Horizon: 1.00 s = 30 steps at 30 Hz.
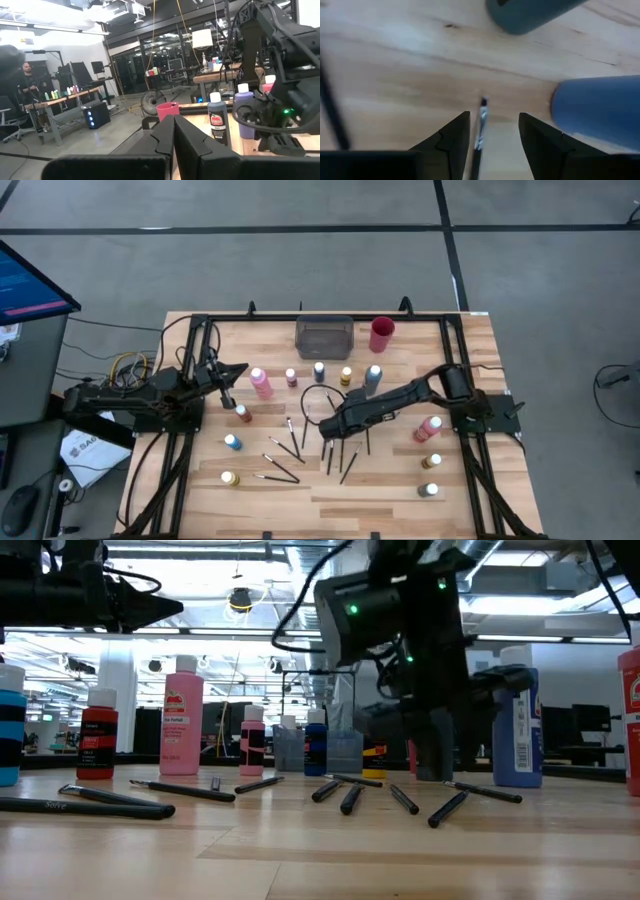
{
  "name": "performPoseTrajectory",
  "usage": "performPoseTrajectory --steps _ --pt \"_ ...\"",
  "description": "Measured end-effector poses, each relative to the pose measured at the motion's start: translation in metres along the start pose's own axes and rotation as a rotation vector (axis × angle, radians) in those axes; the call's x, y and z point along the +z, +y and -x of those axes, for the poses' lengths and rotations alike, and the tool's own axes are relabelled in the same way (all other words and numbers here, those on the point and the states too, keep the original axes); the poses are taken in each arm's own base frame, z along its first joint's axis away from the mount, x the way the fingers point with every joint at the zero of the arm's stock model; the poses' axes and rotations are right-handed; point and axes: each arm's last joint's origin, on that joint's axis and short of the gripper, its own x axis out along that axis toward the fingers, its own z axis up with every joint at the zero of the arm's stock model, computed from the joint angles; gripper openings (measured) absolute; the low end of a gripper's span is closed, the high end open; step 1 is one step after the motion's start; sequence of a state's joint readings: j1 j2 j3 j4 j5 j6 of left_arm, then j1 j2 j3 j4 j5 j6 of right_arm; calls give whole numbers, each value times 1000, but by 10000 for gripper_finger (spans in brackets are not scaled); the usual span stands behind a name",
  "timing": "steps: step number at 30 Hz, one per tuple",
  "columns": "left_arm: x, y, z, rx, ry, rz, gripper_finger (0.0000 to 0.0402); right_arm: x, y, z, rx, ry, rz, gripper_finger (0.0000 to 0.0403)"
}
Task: Pick & Place Paint Supplies
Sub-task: Put the black paintbrush into the red cup
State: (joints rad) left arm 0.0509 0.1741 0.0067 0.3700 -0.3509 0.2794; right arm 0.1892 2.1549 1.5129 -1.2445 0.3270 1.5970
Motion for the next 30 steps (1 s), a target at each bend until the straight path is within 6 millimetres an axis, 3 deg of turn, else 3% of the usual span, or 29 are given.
performPoseTrajectory --steps 10,30 --pt "0 0 0 0 -1 0 3 0 3 -13 76 28 23 145" --pt "0 0 0 0 -1 0 3 8 6 -19 104 76 42 8"
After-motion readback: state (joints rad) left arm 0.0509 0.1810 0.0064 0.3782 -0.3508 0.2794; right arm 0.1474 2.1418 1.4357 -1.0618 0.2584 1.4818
